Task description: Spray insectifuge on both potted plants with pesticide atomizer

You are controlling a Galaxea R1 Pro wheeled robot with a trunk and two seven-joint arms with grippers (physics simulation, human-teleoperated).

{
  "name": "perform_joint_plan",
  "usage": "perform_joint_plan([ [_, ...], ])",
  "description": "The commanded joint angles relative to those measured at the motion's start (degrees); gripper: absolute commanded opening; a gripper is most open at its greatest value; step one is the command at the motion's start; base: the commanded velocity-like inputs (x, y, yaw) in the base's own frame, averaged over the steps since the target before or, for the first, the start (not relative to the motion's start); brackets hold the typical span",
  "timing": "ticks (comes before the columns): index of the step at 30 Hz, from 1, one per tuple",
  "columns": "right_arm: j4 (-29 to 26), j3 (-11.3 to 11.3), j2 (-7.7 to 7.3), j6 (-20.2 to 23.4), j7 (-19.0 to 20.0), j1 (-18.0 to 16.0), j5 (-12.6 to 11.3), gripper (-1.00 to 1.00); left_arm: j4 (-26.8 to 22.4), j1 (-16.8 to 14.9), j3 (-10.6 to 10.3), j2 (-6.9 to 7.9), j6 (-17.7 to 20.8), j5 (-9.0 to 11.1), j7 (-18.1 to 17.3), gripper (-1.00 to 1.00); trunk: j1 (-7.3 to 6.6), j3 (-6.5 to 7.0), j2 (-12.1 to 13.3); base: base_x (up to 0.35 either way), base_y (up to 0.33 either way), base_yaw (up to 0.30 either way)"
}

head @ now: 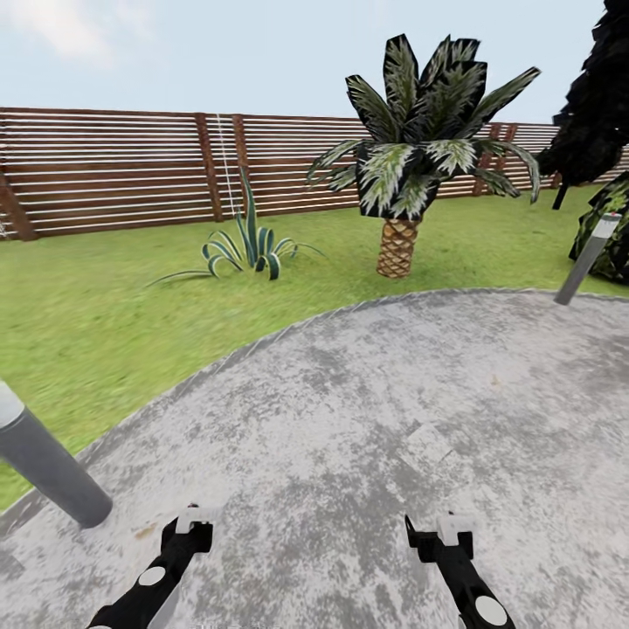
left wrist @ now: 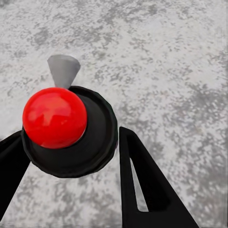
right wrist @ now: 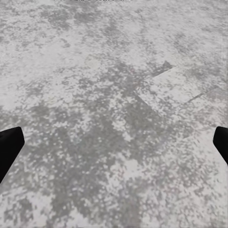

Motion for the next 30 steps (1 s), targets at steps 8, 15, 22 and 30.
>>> perform_joint_plan([
  [8,-0.1,-0.1,-0.02,-0.2,-0.1,0.0,0.2,1.00,0.1,0.0,0.3,-0.03,-0.1,-0.2,-0.1,-1.00,-0.01,0.02,0.0,0.000,-0.264,0.280],
  [15,0.0,-0.1,-0.23,-0.2,0.1,0.0,0.2,1.00,0.1,0.0,0.3,-0.03,-0.1,-0.2,-0.1,-1.00,-0.01,0.35,0.0,0.000,-0.252,0.244],
  [22,0.1,-0.1,-0.27,-0.2,0.1,0.0,0.2,1.00,0.1,0.0,0.3,-0.03,-0.1,-0.2,-0.2,-1.00,-0.01,0.73,0.0,0.000,-0.223,0.231],
  [30,0.2,0.0,-0.27,-0.2,0.1,0.0,0.2,1.00,0.1,0.0,0.3,-0.03,-0.1,-0.2,-0.2,-1.00,-0.01,1.12,0.0,0.000,-0.065,0.242],
])
